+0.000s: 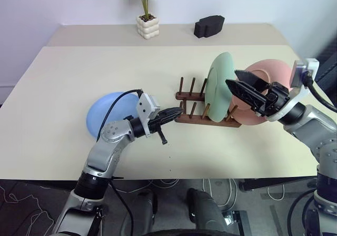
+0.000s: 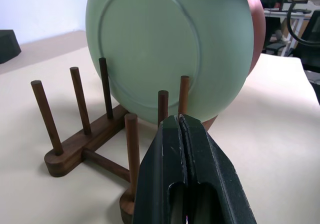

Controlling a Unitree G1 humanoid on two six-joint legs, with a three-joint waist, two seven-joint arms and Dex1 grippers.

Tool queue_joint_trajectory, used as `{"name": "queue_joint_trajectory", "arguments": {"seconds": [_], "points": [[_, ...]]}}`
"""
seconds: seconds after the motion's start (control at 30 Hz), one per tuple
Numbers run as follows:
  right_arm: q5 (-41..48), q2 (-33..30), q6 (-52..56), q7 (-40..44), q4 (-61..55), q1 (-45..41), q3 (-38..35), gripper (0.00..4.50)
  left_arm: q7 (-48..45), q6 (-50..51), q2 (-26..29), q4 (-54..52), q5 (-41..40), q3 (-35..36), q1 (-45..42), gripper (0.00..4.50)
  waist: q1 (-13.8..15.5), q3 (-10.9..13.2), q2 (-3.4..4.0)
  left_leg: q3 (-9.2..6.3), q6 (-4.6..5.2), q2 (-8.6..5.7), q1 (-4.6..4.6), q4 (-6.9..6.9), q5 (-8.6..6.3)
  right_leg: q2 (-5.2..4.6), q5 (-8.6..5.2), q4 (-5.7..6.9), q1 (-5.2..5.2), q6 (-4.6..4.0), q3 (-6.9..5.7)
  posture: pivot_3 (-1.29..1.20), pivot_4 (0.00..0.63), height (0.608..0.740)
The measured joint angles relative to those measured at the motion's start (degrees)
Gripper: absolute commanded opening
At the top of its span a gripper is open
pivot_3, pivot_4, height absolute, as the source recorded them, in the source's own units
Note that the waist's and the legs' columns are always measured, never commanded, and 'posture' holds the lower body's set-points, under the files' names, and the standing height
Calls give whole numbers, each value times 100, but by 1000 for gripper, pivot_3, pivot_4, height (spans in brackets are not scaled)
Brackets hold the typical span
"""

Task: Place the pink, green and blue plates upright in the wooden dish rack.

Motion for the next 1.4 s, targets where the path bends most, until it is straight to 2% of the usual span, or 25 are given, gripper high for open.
{"name": "queue_joint_trajectory", "arguments": {"seconds": [0.2, 0.37, 0.47, 0.53, 0.63, 0.7, 0.83, 0.97, 1.17, 1.3, 1.4], "points": [[-325, -94, -179, 12, -93, -442, -2, 4458, 0, -1, -3, 0, 1, 1, 0, 0, -2, 0, 0, 1, 0, 0, -1, 0, 0, 0, 0, 0, -2, 0, 0, 0, 150, 736], [-882, -488, -371, 177, -185, -1003, 85, 4458, 132, 143, 15, -4, -58, 133, -37, 0, -1, 1, 0, -2, 0, 0, -2, -1, 0, 0, 0, -1, -3, 0, -3, 0, 150, 736], [-1217, -609, -394, 385, -350, -1189, 417, 4500, 367, 468, 88, -7, -261, 455, -147, 875, -16, 1, 0, -2, 0, 2, -2, -1, 0, 1, 0, 0, -4, 0, -4, 0, 150, 736], [-1553, -642, -394, 576, -424, -1411, 913, 4500, 711, 782, 260, -6, -359, 851, -328, 1802, -52, 3, -3, -4, 0, 3, -2, -1, 0, 5, 0, 3, -8, 1, -4, 0, 150, 736], [-2189, -639, -413, 845, -538, -1664, 1765, 4500, 1208, 1196, 953, 66, -289, 1585, -527, 3320, -142, 4, -5, -8, 1, 2, -1, -11, -1, 8, 0, 6, -13, 2, -10, 0, 150, 736], [-2520, -593, -451, 953, -491, -1717, 2111, 4500, 1436, 1446, 1150, 74, -286, 1905, -537, 4387, -136, 4, -5, -8, 1, 1, -3, -13, -1, 2, -2, 5, -13, 8, -9, 0, 150, 736], [-3132, -342, -684, 1178, -375, -1818, 2642, 4500, 2131, 2474, 1474, 144, -310, 2413, -590, 4459, -116, 14, -23, -13, 1, -2, -7, -9, -1, 0, 7, 4, -12, 25, -10, 0, 150, 736], [-3445, -65, -851, 1379, -245, -1845, 2837, 4500, 2784, 3850, 1745, 154, -312, 2774, -628, 4459, -128, 19, -31, -15, 0, -2, -7, -9, -1, 1, 8, 7, -12, 27, -11, 0, 150, 736], [-3694, 180, -947, 1550, -107, -1845, 2876, 4500, 3033, 4984, 2041, 91, -232, 2681, -416, 4459, -140, 20, -34, -16, -1, -3, -4, -11, -1, 1, 9, 9, -14, 25, -10, 0, 150, 736], [-3811, 275, -994, 1605, -44, -1838, 2875, 4500, 2986, 5273, 2034, 115, -240, 2557, -121, 4459, -140, 22, -38, -18, -2, 0, -4, -13, -1, 0, 8, 10, -17, 21, -10, 0, 150, 736], [-3875, 372, -1043, 1642, -25, -1837, 2876, 4500, 2963, 5297, 2028, 117, -250, 2571, -129, 3567, -128, 21, -39, -20, -3, 0, -2, -13, -1, -3, 3, 10, -16, 9, -9, 0, 150, 736]]}}
